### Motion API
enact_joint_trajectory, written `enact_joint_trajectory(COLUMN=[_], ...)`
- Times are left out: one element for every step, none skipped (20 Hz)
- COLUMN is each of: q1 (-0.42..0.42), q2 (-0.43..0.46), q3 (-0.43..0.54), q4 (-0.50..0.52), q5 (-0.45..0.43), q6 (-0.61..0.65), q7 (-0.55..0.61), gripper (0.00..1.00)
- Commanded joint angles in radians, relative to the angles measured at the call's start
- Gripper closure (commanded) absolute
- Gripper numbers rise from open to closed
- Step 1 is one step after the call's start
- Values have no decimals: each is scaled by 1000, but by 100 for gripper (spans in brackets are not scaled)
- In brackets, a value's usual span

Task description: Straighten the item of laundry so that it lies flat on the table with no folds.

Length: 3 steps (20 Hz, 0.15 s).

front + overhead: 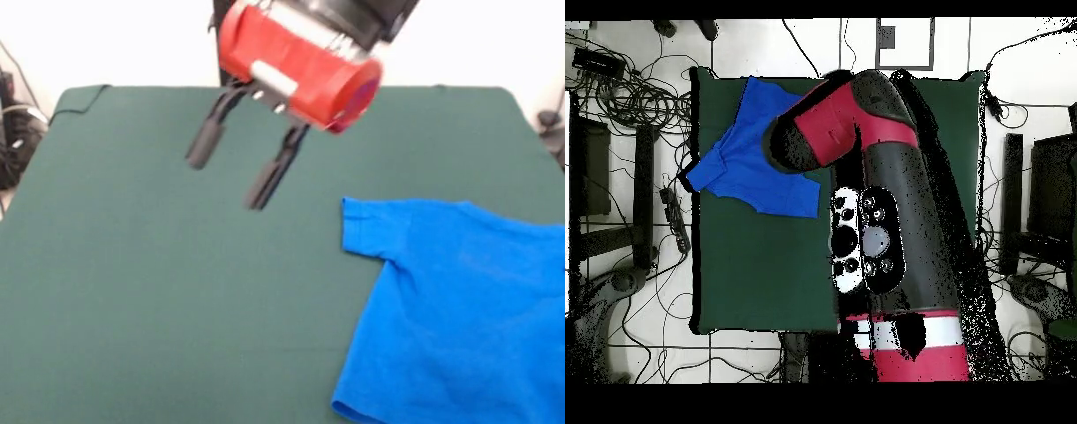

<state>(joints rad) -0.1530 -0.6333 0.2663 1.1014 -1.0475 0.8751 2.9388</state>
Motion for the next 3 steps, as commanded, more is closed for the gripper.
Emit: enact_joint_trajectory(q1=[85,89,92], q2=[215,218,219], q3=[-45,-52,-59], q4=[-50,-53,-57], q5=[-81,-80,-76], q6=[20,16,14], q7=[60,63,63], gripper=[0,0,0])
